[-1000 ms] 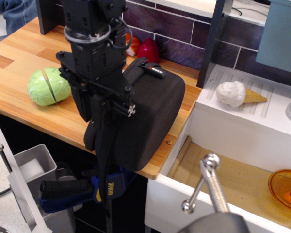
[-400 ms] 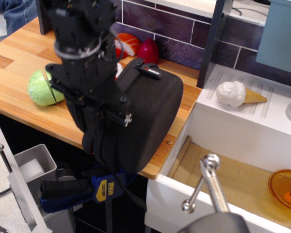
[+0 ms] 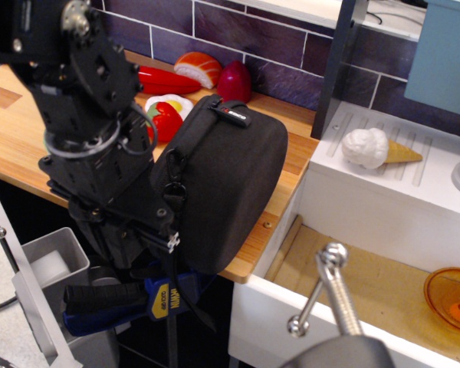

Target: Zip zipper bag

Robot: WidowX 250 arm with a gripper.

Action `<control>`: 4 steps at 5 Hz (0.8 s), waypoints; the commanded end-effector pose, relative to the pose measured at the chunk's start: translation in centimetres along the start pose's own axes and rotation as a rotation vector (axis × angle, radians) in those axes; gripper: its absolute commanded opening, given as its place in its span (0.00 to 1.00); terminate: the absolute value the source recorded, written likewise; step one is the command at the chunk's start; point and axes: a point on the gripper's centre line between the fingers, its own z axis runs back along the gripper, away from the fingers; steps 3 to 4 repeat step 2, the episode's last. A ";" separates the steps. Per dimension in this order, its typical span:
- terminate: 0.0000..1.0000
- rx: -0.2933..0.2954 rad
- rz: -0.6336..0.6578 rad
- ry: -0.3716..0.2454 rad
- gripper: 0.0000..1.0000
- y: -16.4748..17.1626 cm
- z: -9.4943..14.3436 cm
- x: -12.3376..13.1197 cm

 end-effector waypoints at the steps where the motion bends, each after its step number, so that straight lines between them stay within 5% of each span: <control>1: 0.00 0.076 0.052 0.026 0.00 1.6 -3.3 0.6; 2: 1.00 0.104 0.024 -0.019 0.00 1.7 -4.8 0.8; 4: 1.00 0.104 0.024 -0.019 0.00 1.7 -4.8 0.8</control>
